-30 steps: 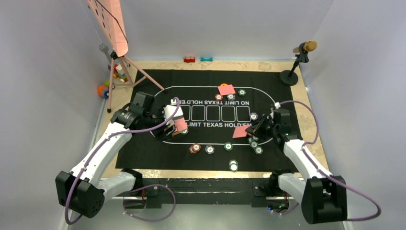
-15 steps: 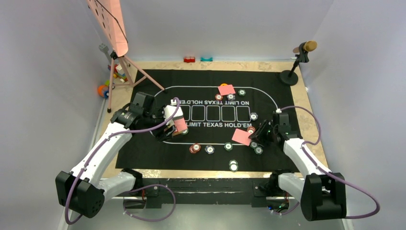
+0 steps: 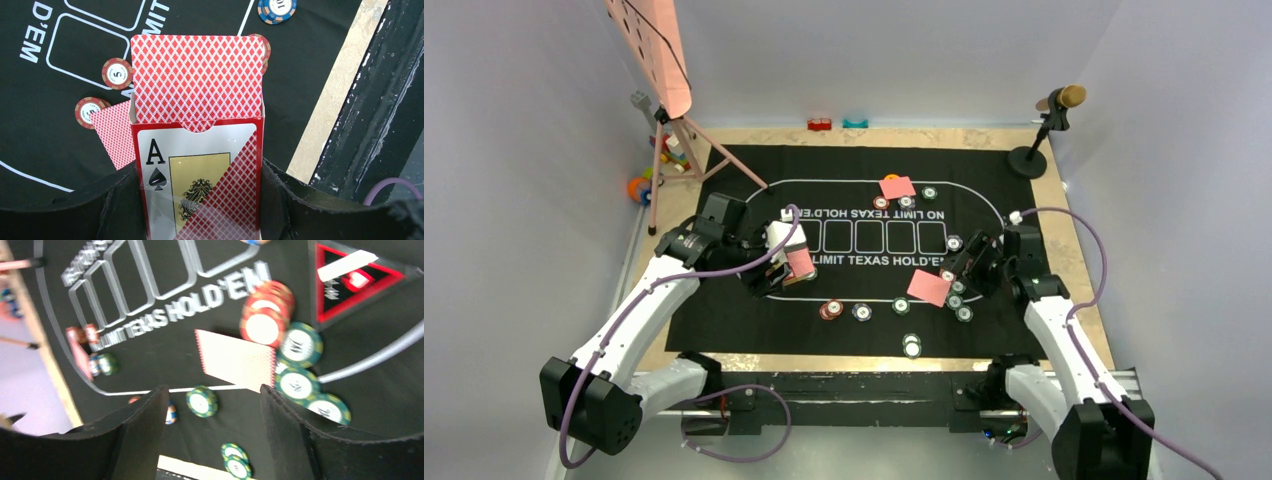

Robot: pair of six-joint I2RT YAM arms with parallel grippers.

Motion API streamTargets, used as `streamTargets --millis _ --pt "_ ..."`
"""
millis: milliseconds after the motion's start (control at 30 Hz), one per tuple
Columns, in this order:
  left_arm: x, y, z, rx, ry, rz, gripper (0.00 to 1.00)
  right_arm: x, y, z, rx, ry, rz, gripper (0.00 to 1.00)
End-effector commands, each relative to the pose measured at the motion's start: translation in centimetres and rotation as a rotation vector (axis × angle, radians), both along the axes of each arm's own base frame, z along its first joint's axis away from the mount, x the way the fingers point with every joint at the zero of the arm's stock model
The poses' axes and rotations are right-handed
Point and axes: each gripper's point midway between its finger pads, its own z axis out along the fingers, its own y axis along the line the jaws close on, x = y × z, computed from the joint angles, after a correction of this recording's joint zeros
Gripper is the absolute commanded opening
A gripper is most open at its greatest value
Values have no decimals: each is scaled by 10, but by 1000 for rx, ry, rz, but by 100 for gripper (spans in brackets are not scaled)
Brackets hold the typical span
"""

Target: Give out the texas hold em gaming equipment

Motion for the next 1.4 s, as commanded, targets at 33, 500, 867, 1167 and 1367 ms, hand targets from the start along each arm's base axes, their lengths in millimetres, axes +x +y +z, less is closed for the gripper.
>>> streamTargets --millis 33,500,867,1167,1367 --pt "8 -11 22 -66 -47 -18 52 25 58 73 198 -250 244 82" --pt "7 -12 24 -71 -40 -15 52 27 260 166 471 -450 876 93" --pt "8 -12 28 -79 -46 -11 52 9 324 130 534 -351 1029 96" --pt "9 -14 29 -86 -43 -8 52 2 335 121 589 -313 1089 95" --pt "9 -13 31 -84 -48 -8 51 0 337 110 606 -262 1105 80"
